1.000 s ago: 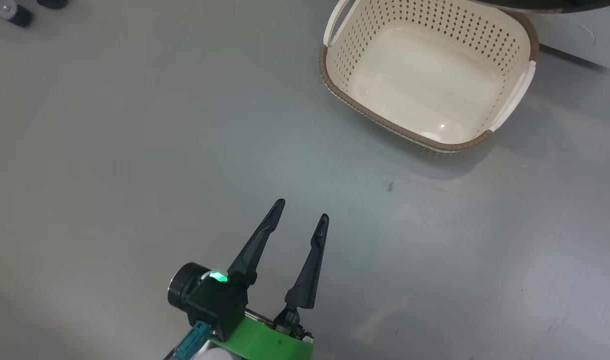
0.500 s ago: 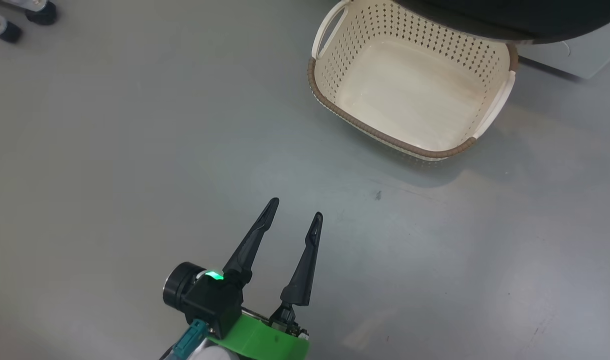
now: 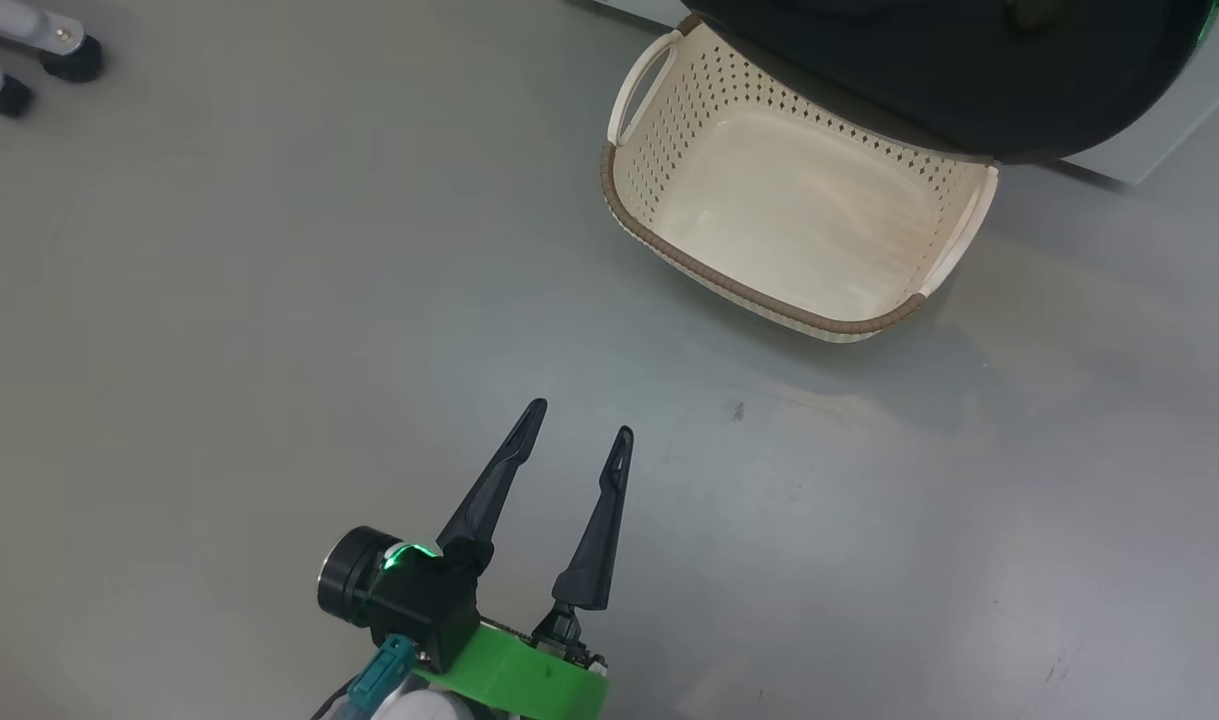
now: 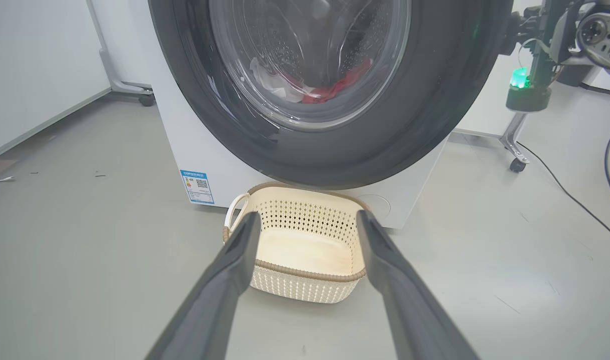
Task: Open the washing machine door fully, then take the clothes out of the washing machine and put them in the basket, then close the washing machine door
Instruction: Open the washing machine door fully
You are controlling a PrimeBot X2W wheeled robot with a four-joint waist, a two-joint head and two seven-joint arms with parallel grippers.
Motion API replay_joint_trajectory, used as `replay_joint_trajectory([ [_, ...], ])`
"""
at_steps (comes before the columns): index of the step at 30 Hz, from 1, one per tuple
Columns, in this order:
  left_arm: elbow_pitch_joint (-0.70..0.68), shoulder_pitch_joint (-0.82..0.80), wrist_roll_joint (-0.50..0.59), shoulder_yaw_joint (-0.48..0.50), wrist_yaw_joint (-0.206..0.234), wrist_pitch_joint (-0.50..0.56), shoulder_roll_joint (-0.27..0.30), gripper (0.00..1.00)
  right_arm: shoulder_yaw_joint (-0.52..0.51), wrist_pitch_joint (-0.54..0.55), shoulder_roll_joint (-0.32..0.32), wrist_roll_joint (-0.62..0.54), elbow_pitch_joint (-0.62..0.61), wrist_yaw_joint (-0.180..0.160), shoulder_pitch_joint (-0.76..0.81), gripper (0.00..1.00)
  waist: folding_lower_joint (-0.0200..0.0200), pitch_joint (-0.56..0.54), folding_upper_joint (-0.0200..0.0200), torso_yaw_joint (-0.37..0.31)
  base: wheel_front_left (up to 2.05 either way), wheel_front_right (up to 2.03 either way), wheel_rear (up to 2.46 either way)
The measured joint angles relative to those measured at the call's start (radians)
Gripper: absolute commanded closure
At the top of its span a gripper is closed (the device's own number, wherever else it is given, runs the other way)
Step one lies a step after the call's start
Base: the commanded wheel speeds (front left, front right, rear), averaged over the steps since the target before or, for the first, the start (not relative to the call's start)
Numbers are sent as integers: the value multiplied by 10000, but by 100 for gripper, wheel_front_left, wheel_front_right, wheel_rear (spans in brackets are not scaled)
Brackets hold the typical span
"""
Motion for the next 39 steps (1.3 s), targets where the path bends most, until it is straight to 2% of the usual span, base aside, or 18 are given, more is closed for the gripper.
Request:
replay_joint_trajectory([
  [9,197,7,31,92,0,0,6,0,104,2,318,2,-35,77,478,100,0,-408,0,-128,0,0,0],
  [16,203,7,65,94,0,0,6,0,-115,-318,313,-50,-140,90,478,100,0,-465,0,-214,0,0,0],
  [19,261,4,142,77,0,0,6,0,-418,-844,125,-224,-44,397,500,100,0,-534,0,-245,0,0,0],
  [21,272,-1,165,84,0,0,6,0,-418,-1124,-105,-556,-38,744,592,100,0,-618,0,-265,0,0,0],
  [24,353,-23,215,138,0,0,8,0,-127,-1511,-426,-1329,-142,1542,810,100,0,-774,0,-304,0,0,0],
  [25,389,-24,247,159,0,0,6,0,-140,-1674,-426,-1396,-159,1712,856,100,0,-832,0,-323,0,0,0],
  [28,504,-28,291,265,0,0,10,0,127,-2180,-502,-2017,-366,2558,1005,100,0,-1017,0,-405,0,0,0],
  [31,614,-30,297,380,0,0,15,0,453,-2650,-725,-2736,-552,2637,1321,100,0,-1213,0,-522,0,0,0],
  [39,905,-27,368,748,0,0,21,0,1517,-4165,-1310,-4589,-1634,2543,2336,100,0,-1730,0,-978,0,0,0],
])
